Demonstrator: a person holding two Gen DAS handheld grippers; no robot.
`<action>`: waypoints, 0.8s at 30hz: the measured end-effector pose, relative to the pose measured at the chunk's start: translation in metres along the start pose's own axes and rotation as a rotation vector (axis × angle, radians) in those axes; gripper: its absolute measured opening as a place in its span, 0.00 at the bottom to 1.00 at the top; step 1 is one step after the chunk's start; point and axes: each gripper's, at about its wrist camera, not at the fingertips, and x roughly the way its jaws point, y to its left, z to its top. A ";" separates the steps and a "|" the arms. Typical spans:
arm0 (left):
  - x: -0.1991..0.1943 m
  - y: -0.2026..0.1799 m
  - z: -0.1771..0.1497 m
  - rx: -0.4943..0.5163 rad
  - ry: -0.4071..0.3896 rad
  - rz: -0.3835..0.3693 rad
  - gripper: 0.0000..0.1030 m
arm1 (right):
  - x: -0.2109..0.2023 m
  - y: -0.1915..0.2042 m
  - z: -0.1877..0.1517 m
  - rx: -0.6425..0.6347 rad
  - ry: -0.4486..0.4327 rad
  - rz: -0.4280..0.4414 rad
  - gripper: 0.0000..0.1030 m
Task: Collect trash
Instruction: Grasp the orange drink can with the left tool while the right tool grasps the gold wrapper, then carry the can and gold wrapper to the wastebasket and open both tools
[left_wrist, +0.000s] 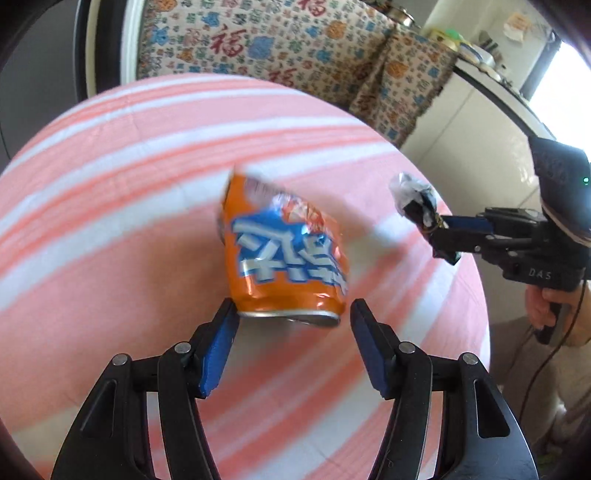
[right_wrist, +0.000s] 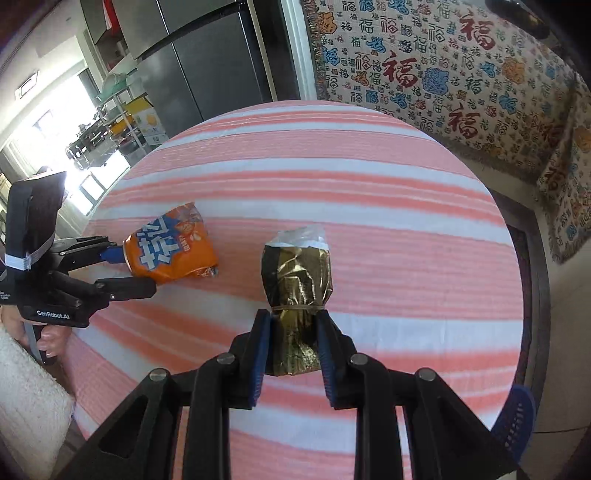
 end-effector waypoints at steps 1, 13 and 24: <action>-0.001 -0.008 -0.005 0.017 -0.020 0.022 0.70 | -0.006 0.001 -0.011 -0.002 -0.010 -0.005 0.25; -0.021 0.004 0.012 -0.113 -0.155 0.098 0.94 | -0.039 -0.009 -0.072 0.061 -0.193 0.013 0.25; 0.005 0.033 0.026 -0.307 -0.128 -0.028 0.63 | -0.049 -0.016 -0.088 0.079 -0.235 0.039 0.25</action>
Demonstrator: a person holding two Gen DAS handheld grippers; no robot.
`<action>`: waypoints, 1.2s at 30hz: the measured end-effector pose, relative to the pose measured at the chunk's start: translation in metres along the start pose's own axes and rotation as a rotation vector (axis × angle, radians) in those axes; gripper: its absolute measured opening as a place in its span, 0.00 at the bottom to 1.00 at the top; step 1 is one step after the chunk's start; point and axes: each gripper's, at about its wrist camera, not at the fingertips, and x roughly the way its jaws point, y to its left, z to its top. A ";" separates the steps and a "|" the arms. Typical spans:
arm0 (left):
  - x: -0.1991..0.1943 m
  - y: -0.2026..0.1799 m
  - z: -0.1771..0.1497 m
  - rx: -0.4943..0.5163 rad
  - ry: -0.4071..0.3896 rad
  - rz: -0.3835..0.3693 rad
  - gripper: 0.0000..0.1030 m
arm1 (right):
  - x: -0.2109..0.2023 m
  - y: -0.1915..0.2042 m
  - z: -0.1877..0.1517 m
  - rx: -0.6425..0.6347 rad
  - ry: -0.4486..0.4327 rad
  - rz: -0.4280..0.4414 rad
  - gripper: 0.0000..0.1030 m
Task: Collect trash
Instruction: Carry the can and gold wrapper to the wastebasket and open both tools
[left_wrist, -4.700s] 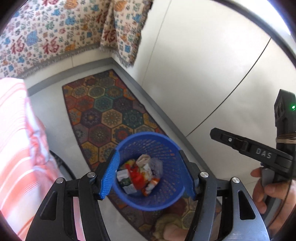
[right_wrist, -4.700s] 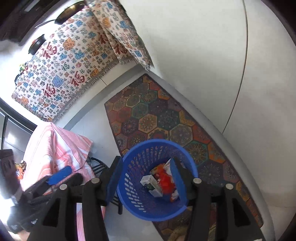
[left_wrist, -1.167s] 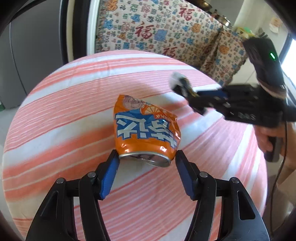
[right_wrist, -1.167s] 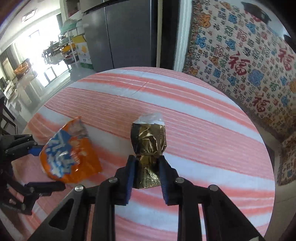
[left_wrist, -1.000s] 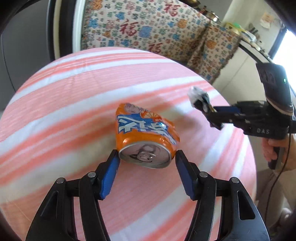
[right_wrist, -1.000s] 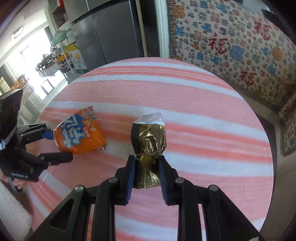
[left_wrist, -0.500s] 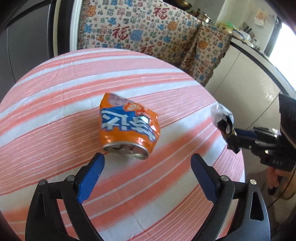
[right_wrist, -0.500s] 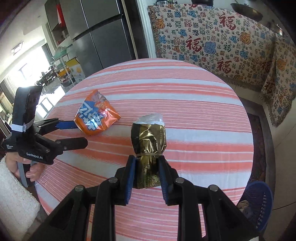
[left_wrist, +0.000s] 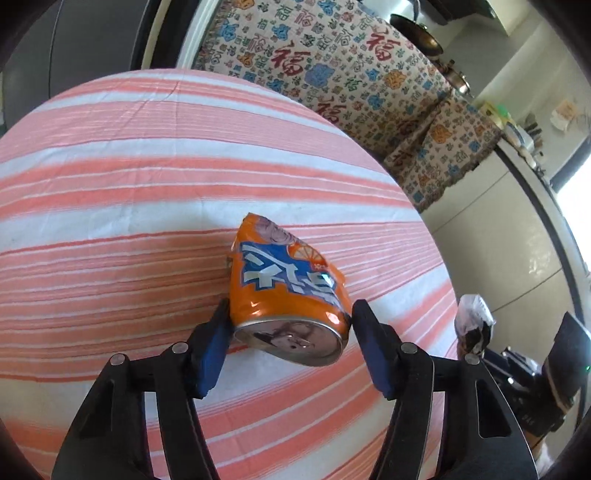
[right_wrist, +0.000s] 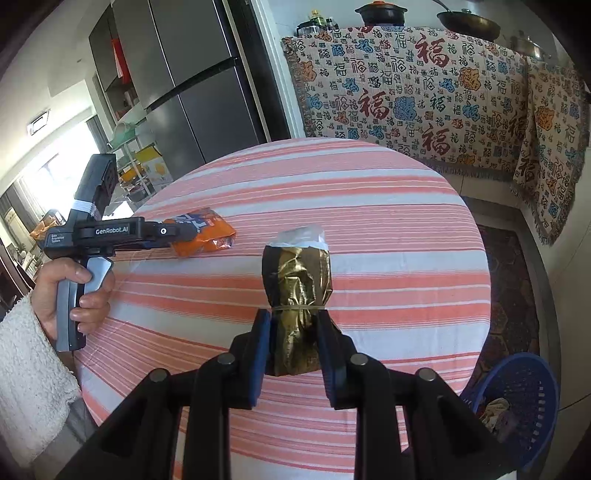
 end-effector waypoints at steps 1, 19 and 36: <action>-0.001 -0.002 0.000 -0.002 -0.016 0.008 0.63 | -0.001 -0.001 0.000 0.004 0.000 -0.002 0.25; -0.022 -0.121 -0.038 0.273 -0.126 0.115 0.62 | -0.034 -0.025 0.005 0.079 -0.029 -0.038 0.25; 0.007 -0.189 -0.045 0.345 -0.116 0.082 0.62 | -0.068 -0.086 0.008 0.168 0.007 -0.100 0.25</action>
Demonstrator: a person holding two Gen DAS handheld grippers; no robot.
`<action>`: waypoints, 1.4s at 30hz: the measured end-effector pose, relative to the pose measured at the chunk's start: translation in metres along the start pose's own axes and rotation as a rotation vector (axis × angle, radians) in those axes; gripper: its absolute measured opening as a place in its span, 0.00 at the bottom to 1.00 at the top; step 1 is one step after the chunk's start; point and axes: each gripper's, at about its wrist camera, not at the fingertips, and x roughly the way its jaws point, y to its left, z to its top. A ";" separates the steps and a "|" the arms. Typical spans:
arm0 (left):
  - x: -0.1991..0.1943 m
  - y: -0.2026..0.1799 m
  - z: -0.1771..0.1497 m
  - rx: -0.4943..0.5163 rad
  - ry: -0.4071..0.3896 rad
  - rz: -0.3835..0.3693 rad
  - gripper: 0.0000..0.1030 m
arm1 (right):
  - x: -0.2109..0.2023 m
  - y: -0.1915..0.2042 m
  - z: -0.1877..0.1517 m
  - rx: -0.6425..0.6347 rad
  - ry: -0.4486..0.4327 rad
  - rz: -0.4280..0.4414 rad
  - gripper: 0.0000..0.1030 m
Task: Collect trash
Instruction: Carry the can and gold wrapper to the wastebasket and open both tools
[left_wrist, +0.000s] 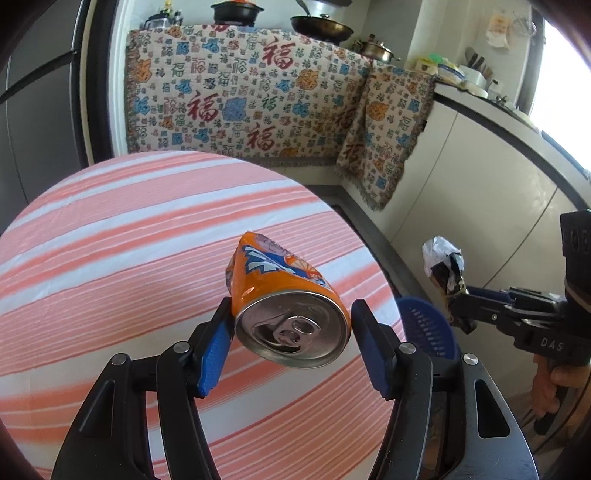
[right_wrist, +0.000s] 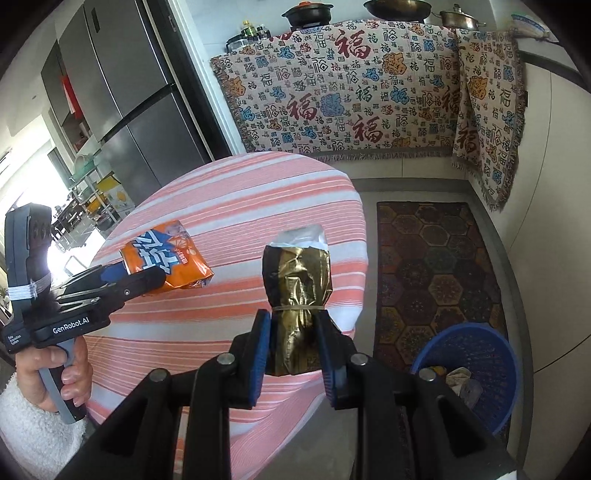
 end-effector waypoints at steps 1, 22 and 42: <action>0.001 -0.003 0.001 -0.002 0.001 -0.001 0.62 | 0.000 -0.002 0.000 0.004 0.001 0.001 0.25; 0.002 -0.080 0.015 0.059 -0.012 -0.093 0.62 | -0.043 -0.072 -0.011 0.111 -0.029 -0.021 0.25; 0.030 -0.132 0.024 0.141 0.029 -0.179 0.59 | -0.051 -0.128 -0.022 0.205 -0.019 -0.051 0.25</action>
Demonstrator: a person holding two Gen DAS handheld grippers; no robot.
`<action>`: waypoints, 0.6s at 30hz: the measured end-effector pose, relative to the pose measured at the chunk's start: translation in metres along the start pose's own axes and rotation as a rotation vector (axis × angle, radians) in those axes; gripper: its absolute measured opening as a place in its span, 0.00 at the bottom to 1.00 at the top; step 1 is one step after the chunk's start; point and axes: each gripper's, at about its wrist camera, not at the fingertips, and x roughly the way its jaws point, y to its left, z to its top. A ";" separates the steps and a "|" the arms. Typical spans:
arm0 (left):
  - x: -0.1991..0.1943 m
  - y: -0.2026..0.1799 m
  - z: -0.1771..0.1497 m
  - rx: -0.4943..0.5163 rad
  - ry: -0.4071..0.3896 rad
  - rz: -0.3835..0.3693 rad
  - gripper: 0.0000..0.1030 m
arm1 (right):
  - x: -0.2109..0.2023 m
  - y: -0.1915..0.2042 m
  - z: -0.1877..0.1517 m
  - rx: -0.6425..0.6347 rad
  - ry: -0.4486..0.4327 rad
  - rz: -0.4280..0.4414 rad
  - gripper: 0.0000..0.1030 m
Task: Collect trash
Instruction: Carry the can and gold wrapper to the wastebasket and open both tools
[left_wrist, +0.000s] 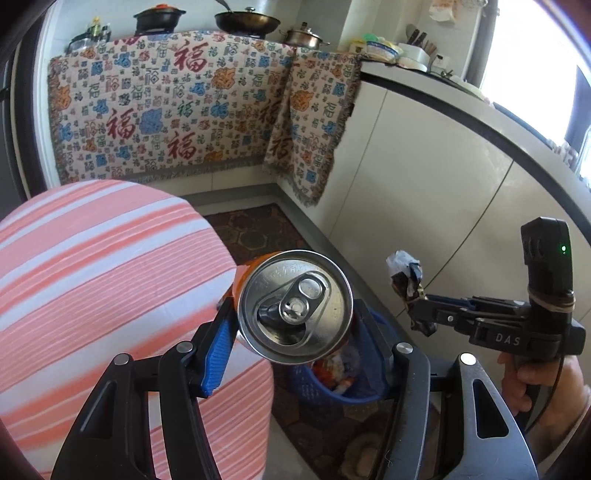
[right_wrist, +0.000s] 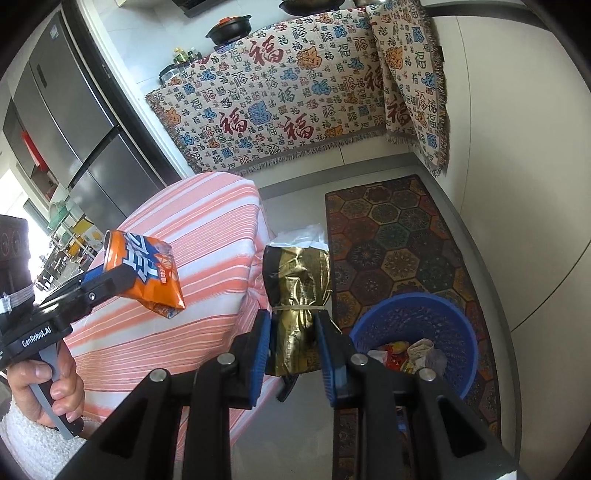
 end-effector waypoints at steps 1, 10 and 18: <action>0.005 -0.006 0.002 0.010 0.005 -0.011 0.59 | -0.001 -0.004 0.001 0.008 -0.001 -0.002 0.25; 0.070 -0.083 0.018 0.092 0.048 -0.142 0.58 | -0.015 -0.068 0.003 0.123 0.008 -0.069 0.25; 0.133 -0.124 0.018 0.143 0.141 -0.195 0.59 | -0.002 -0.138 -0.005 0.242 0.041 -0.091 0.25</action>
